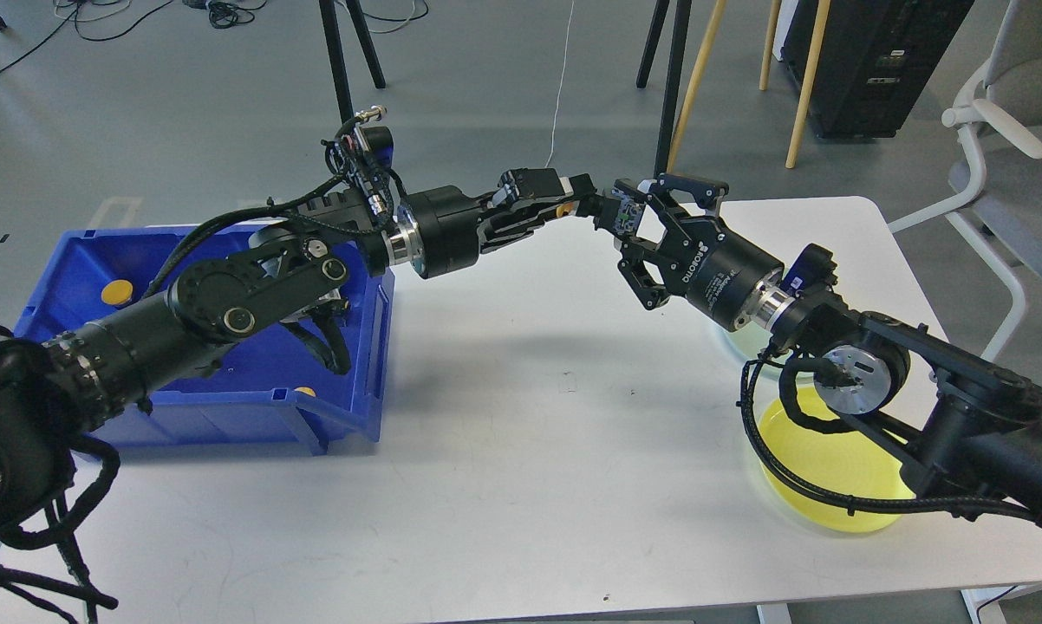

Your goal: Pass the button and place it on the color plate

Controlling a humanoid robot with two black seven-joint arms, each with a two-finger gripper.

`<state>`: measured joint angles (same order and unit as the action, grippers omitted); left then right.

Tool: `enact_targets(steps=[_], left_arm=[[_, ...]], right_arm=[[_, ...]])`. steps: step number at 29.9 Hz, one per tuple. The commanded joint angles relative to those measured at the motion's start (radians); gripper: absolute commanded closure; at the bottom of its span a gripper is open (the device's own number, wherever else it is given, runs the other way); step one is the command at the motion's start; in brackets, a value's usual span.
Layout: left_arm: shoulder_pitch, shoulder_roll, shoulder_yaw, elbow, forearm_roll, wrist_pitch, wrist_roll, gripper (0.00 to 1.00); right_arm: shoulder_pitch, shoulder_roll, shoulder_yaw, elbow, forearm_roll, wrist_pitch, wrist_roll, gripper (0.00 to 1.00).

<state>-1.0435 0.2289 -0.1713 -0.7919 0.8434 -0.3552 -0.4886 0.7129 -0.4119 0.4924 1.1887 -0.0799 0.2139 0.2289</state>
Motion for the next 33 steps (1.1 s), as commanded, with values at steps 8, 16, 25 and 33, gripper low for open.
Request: enact_targets(steps=[8, 16, 25, 33], left_arm=[[0.014, -0.002, -0.036, 0.000, -0.006, 0.009, 0.000, 0.35], [0.045, 0.016, -0.056, 0.000, -0.006, 0.009, 0.000, 0.31], [0.050, 0.131, -0.097, -0.032, 0.028, -0.005, 0.000, 0.28], [-0.084, 0.374, 0.132, -0.078, 0.368, -0.037, 0.000, 0.28]], right_arm=[[-0.030, -0.007, 0.014, 0.000, 0.006, -0.042, -0.011, 0.99], [-0.284, -0.232, 0.161, 0.211, 0.009, -0.076, -0.008, 1.00], [-0.693, -0.444, 0.272, 0.396, 0.009, -0.347, -0.011, 1.00], [-0.701, -0.447, 0.167, 0.388, -0.009, -0.657, -0.085, 0.96]])
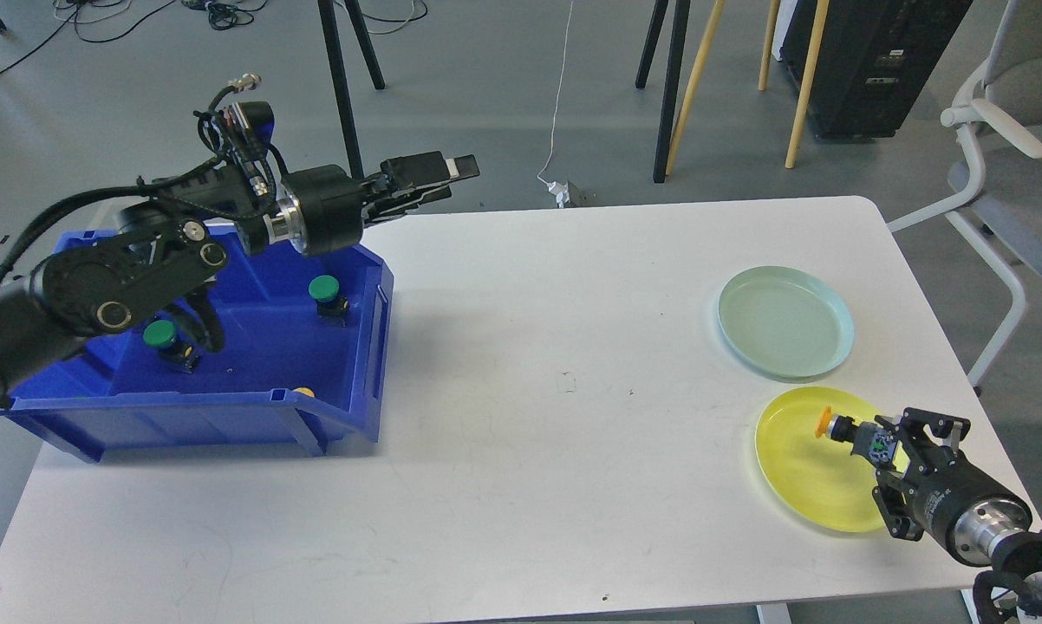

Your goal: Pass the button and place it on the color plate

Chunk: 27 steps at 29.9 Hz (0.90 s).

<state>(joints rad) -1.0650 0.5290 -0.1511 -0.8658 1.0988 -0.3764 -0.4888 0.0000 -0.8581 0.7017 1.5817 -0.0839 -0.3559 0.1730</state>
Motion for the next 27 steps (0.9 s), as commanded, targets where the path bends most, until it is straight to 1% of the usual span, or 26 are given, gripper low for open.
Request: enact_targets(steps=[1, 2, 3, 4, 6, 7, 8, 9, 10, 11, 13, 17, 20, 23, 27], left_arm=[[-0.084, 0.101, 0.167, -0.001, 0.160, -0.016, 0.000, 0.28], [-0.096, 0.126, 0.206, 0.002, 0.203, -0.015, 0.000, 0.27], [-0.101, 0.143, 0.228, 0.005, 0.238, -0.015, 0.000, 0.27], [-0.102, 0.160, 0.238, 0.008, 0.281, -0.015, 0.000, 0.27], [-0.101, 0.187, 0.238, 0.010, 0.352, -0.015, 0.000, 0.27], [-0.099, 0.203, 0.240, 0.010, 0.389, -0.015, 0.000, 0.27], [-0.098, 0.218, 0.240, 0.013, 0.418, -0.015, 0.000, 0.27], [-0.098, 0.229, 0.242, 0.016, 0.440, -0.015, 0.000, 0.27], [-0.095, 0.239, 0.246, 0.021, 0.459, -0.015, 0.000, 0.27], [-0.092, 0.247, 0.248, 0.028, 0.478, -0.015, 0.000, 0.27], [-0.078, 0.253, 0.252, 0.062, 0.510, -0.015, 0.000, 0.26], [-0.030, 0.246, 0.251, 0.204, 0.590, -0.015, 0.000, 0.25], [-0.013, 0.235, 0.252, 0.289, 0.622, -0.013, 0.000, 0.25], [0.008, 0.223, 0.252, 0.327, 0.628, -0.013, 0.000, 0.25], [0.026, 0.197, 0.254, 0.355, 0.630, -0.013, 0.000, 0.25]], right_arm=[[0.023, -0.001, -0.060, -0.009, -0.011, -0.104, -0.036, 0.94], [0.035, -0.001, -0.082, -0.012, -0.016, -0.115, -0.040, 0.92], [0.041, -0.001, -0.099, -0.014, -0.020, -0.123, -0.038, 0.87], [0.047, -0.001, -0.106, -0.012, -0.023, -0.124, -0.038, 0.80], [0.051, -0.002, -0.103, -0.009, -0.023, -0.126, -0.037, 0.70], [0.051, -0.002, -0.099, -0.006, -0.023, -0.126, -0.032, 0.57], [0.051, -0.004, -0.091, -0.005, -0.022, -0.126, -0.033, 0.39], [0.051, -0.005, -0.085, -0.002, -0.022, -0.126, -0.033, 0.25], [0.051, -0.013, -0.082, -0.002, -0.020, -0.124, -0.035, 0.06], [0.049, -0.019, -0.080, 0.000, -0.019, -0.124, -0.037, 0.02], [0.051, -0.021, -0.080, 0.000, -0.017, -0.124, -0.038, 0.02], [0.049, -0.050, -0.058, 0.009, -0.014, -0.117, -0.040, 0.02], [0.049, -0.059, 0.002, 0.026, -0.010, -0.110, -0.041, 0.02], [0.049, -0.059, 0.082, 0.032, -0.008, -0.110, -0.043, 0.02], [0.051, -0.050, 0.188, 0.034, -0.007, -0.086, -0.070, 0.02]])
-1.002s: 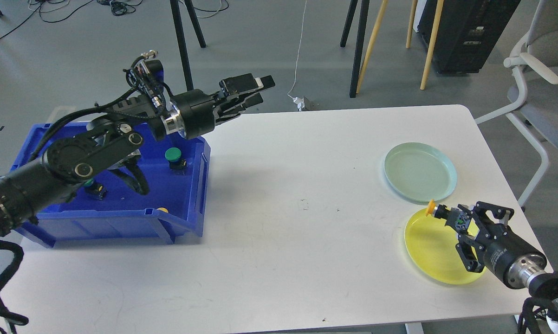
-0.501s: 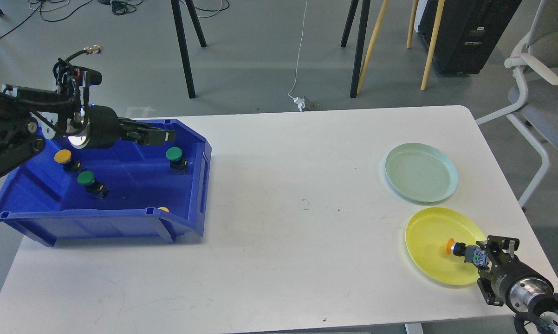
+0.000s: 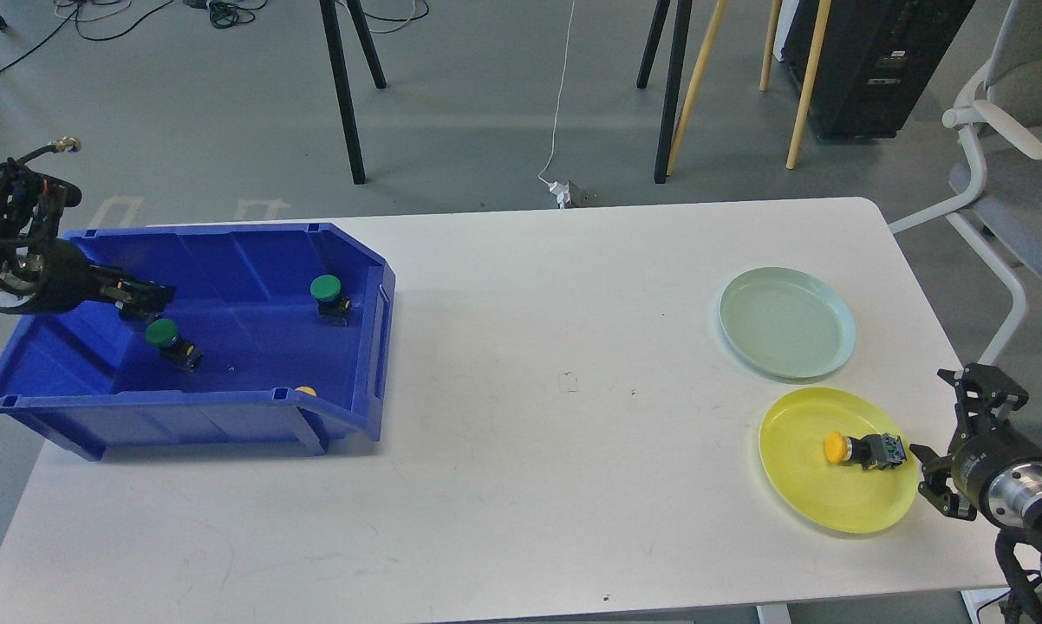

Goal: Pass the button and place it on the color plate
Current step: 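Withdraw the right gripper and move the left gripper into the bin, then grasp a green button inside the blue bin with the left gripper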

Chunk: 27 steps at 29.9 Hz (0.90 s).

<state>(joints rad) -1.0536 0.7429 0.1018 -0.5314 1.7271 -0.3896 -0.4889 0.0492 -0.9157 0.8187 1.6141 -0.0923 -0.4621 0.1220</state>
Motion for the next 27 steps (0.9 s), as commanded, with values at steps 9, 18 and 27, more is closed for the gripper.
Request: enact_targets(steps=[9, 18, 27], left_arm=[[0.044, -0.046, -0.001, 0.033, -0.003, 0.000, 0.000, 0.25], [0.083, -0.109, -0.001, 0.108, -0.001, 0.012, 0.000, 0.25], [0.087, -0.125, -0.001, 0.114, -0.007, 0.023, 0.000, 0.25]], right_arm=[[0.009, 0.031, 0.152, 0.001, 0.003, 0.057, -0.076, 0.02], [0.006, 0.032, 0.151, 0.001, 0.003, 0.057, -0.076, 0.02], [-0.002, 0.032, 0.149, 0.003, 0.003, 0.057, -0.074, 0.02]])
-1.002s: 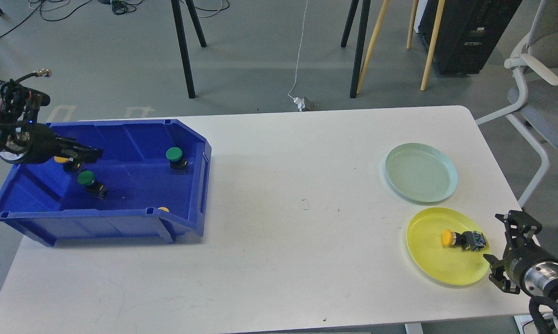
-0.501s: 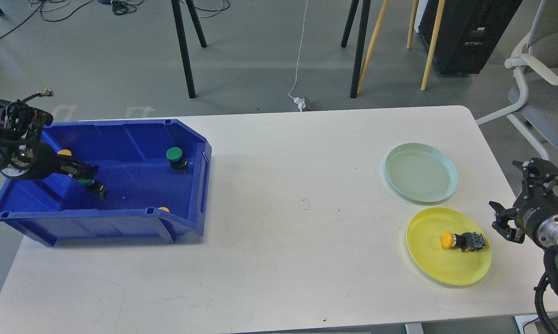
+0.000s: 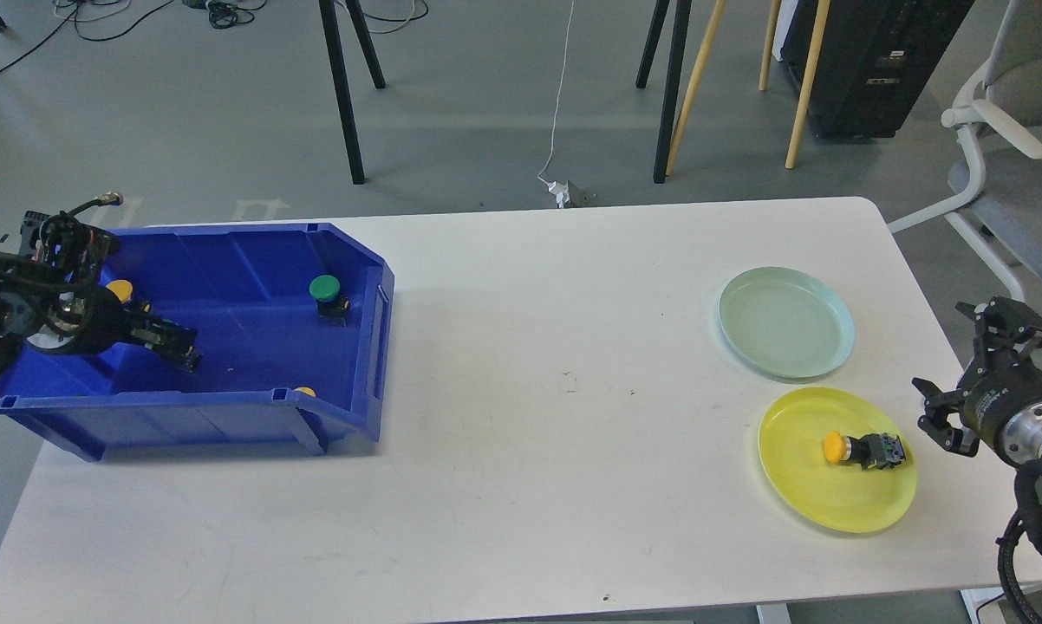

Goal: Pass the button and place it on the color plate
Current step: 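Grasp a green button inside the blue bin with the left gripper, then lift the green button out of the bin toward the right gripper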

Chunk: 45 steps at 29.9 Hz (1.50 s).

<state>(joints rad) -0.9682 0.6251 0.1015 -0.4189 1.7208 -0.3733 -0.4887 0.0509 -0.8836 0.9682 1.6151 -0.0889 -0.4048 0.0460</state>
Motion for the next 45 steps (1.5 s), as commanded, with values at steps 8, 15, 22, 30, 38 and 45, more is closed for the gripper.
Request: enact_targets(steps=[8, 15, 22, 30, 38, 45], left_arm=[[0.012, -0.016, 0.000, 0.008, 0.002, 0.008, 0.000, 0.29], [0.014, -0.016, 0.000, 0.008, 0.003, 0.010, 0.000, 0.44], [0.014, -0.018, 0.000, 0.014, 0.003, 0.031, 0.000, 0.59], [0.013, -0.011, 0.000, 0.011, -0.001, 0.051, 0.000, 0.91], [0.000, 0.018, -0.020, -0.058, -0.009, 0.027, 0.000, 0.94], [-0.096, 0.231, -0.109, -0.432, -0.134, -0.115, 0.000, 0.94]], right_arm=[[-0.006, 0.000, -0.002, 0.002, 0.000, 0.000, 0.002, 0.02], [-0.008, 0.005, -0.003, 0.002, 0.000, 0.000, 0.002, 0.02], [-0.009, 0.008, -0.005, 0.000, 0.000, 0.000, 0.002, 0.02], [-0.011, 0.008, -0.006, -0.001, -0.002, 0.000, 0.003, 0.02], [-0.011, 0.008, -0.005, -0.001, -0.002, 0.000, 0.003, 0.02], [0.003, 0.008, -0.008, 0.000, -0.017, 0.029, 0.011, 0.02]])
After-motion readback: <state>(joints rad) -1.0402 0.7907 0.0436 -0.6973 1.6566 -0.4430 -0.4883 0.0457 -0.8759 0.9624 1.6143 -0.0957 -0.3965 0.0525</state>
